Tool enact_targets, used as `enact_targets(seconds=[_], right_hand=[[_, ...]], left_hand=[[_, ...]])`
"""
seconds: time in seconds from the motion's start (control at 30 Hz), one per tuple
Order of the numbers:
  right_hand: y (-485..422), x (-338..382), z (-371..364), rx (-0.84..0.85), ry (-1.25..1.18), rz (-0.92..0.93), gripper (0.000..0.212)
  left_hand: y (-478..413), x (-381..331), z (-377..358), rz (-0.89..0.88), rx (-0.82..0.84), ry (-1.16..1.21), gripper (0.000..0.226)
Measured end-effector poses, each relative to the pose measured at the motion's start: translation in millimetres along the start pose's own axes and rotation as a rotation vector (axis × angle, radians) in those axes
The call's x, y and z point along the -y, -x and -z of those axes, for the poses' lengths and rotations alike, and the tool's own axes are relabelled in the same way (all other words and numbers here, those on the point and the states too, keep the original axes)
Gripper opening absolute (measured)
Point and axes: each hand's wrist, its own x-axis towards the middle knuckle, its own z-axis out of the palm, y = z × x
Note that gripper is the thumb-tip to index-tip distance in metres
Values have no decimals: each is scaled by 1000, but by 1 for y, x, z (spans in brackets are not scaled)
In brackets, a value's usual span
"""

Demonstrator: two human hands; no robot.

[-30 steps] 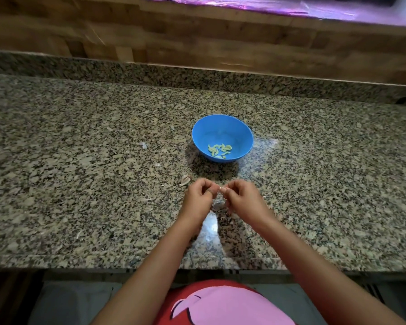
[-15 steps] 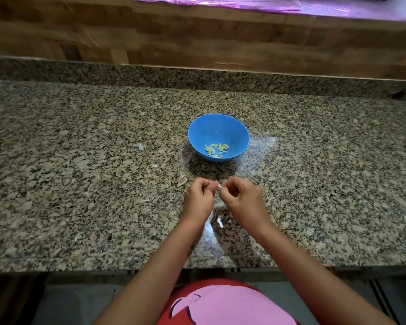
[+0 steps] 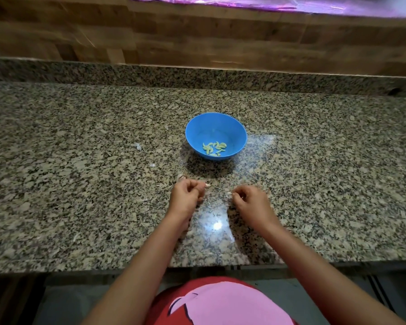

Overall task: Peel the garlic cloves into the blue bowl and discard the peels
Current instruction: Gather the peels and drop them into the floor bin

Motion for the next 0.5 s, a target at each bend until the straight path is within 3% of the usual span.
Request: enact_targets(seconds=[0.13,0.27,0.4,0.5], right_hand=[[-1,1,0,49,-54,-49,16],[-3,8,0,92,125,41,23],[-6,16,0,46,-56,32,16],[-7,18,0,39,-39,33,17]], left_hand=[[1,1,-6,1,71,28,18],[0,1,-5,-19,102,-33,17],[-3,1,-7,-63,116,-157,19],[-3,1,-9,-87,128,-188,20]])
